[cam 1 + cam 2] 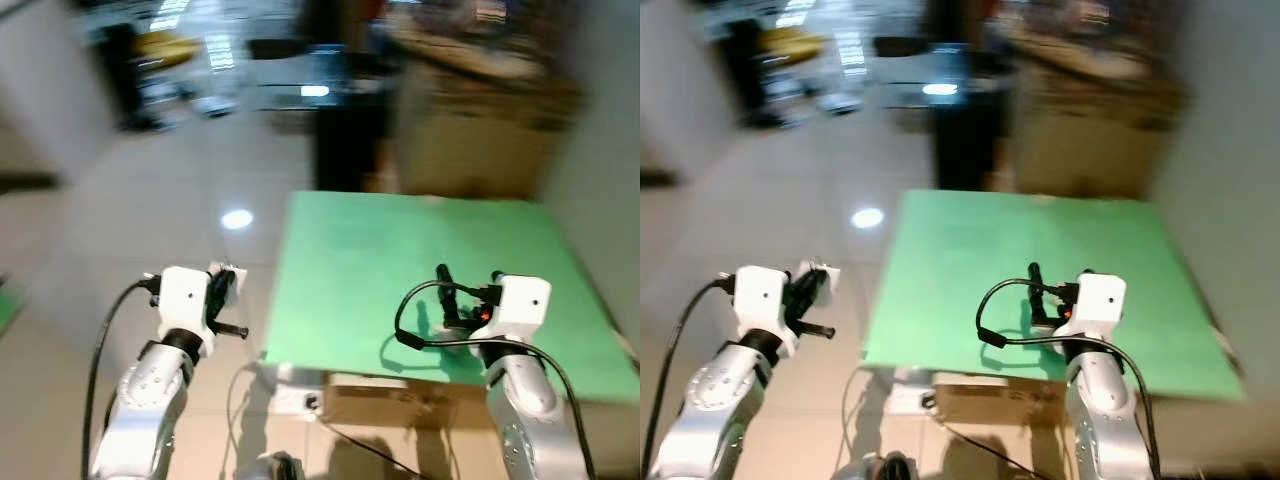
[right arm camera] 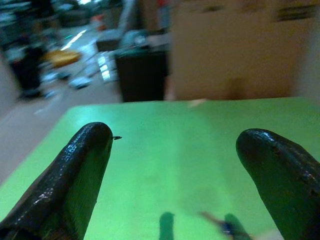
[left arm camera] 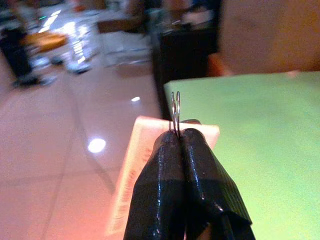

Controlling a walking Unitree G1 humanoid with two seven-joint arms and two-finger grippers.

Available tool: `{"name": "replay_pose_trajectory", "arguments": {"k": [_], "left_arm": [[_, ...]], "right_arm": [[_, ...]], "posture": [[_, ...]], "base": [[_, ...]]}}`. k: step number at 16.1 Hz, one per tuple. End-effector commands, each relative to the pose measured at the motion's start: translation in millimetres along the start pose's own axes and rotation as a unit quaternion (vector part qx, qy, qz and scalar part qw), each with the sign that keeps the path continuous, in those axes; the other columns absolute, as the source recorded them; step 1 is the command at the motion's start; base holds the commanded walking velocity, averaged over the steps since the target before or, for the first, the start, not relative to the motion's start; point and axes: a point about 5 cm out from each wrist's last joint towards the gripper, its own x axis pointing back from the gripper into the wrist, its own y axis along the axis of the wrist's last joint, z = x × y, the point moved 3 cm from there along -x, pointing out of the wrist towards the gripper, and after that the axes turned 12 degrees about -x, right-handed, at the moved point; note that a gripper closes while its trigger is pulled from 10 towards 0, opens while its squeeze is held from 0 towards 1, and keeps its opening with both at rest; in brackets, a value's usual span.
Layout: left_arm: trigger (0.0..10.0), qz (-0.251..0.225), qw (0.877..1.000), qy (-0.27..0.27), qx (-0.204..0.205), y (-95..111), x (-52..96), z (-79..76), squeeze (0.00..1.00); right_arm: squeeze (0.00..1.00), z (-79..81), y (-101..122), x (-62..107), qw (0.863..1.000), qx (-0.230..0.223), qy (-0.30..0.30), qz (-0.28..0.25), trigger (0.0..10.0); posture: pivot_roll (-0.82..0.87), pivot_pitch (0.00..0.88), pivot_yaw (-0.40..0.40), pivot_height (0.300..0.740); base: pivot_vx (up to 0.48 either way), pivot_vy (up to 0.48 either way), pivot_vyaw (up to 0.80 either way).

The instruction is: Hang keys on a hook

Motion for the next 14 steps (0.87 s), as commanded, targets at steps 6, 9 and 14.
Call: {"name": "replay_pose_trajectory", "arguments": {"k": [6,9,14], "left_arm": [[10.0,-0.038,0.998,0.044,0.002,26,-34.2,3.5,0.00],[10.0,-0.010,0.998,0.065,0.014,16,-35.6,7.5,0.00],[10.0,0.007,0.999,0.026,-0.028,2,-29.7,-4.9,0.00]], "right_arm": [[0.22,8.8,-13,-11.7,0.999,-0.025,0.018,0.028,10.0],[0.22,7.9,-13,-12.0,0.999,-0.022,0.025,0.028,10.0],[0.23,5.5,-17,-3.6,0.999,-0.002,0.035,0.037,10.0]], "posture": [[-0.06,0.000,0.031,0.731],[-0.07,0.000,0.039,0.731],[-0.08,0.000,0.051,0.731]], "base": [[0.000,0.000,0.55],[0.000,-0.160,0.51],[0.000,-0.096,0.50]]}}
